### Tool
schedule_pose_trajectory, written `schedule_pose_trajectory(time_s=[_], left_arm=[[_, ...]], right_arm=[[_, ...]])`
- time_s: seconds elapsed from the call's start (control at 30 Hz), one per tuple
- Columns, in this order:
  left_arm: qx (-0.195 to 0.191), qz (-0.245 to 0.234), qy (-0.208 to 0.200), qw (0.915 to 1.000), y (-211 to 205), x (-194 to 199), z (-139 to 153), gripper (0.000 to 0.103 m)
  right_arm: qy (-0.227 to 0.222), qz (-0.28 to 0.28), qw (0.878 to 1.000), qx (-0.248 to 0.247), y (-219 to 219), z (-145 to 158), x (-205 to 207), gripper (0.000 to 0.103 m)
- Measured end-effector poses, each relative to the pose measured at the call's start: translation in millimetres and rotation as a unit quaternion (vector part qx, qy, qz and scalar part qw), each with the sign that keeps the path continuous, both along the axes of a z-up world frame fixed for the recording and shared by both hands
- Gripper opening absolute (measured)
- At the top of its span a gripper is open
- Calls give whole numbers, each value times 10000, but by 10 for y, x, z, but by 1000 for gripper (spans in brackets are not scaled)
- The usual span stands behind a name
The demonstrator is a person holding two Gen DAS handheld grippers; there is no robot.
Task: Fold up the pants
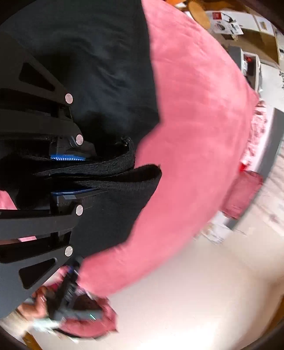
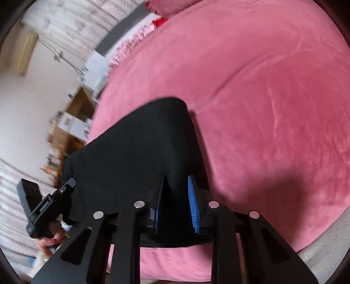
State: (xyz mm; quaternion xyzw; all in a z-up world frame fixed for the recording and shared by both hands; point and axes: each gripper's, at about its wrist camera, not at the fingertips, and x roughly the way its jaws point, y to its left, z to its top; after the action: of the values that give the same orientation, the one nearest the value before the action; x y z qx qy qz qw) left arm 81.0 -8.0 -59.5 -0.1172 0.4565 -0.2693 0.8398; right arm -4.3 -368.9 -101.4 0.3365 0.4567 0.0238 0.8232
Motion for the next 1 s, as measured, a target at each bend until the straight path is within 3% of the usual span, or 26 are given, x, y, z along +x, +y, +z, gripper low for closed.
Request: schedule_pose_trajectory(time_s=[0.07, 0.13, 0.23, 0.3, 0.4, 0.53, 0.63, 0.67, 0.7, 0.8, 1.0], left_arm=[[350, 23, 436, 9984, -18, -40, -393, 18], [242, 60, 184, 9995, 75, -82, -510, 20], [643, 16, -156, 9978, 10, -89, -406, 32], [814, 135, -258, 9963, 33, -124, -350, 49], [628, 563, -115, 9964, 261, -103, -341, 59], [360, 1156, -225, 9924, 481, -143, -187, 59], [248, 888, -570, 9941, 334, -126, 28, 59], [263, 694, -613, 9954, 271, -123, 68, 54], [330, 413, -654, 9965, 108, -76, 89, 44], [784, -165, -695, 9944, -298, 54, -4, 39], [1504, -215, -607, 9865, -466, 380, -449, 39]], right_arm=[[61, 64, 9998, -192, -4, -114, -6, 20], [60, 54, 9998, -169, -9, -119, -11, 21], [60, 185, 9984, -540, 62, -37, -22, 25], [38, 196, 9979, -613, 92, -10, -8, 29], [-114, 316, 9959, -838, 134, 120, -43, 29], [-455, 617, 9875, -1380, 346, 336, 93, 29], [-670, 931, 9809, -1574, 486, 412, 199, 29], [-687, 1007, 9797, -1592, 545, 406, 272, 29], [-684, 1092, 9780, -1638, 595, 396, 353, 29], [-685, 1324, 9724, -1798, 707, 304, 616, 29], [-325, 1290, 9644, -2286, 683, -2, 1003, 19]])
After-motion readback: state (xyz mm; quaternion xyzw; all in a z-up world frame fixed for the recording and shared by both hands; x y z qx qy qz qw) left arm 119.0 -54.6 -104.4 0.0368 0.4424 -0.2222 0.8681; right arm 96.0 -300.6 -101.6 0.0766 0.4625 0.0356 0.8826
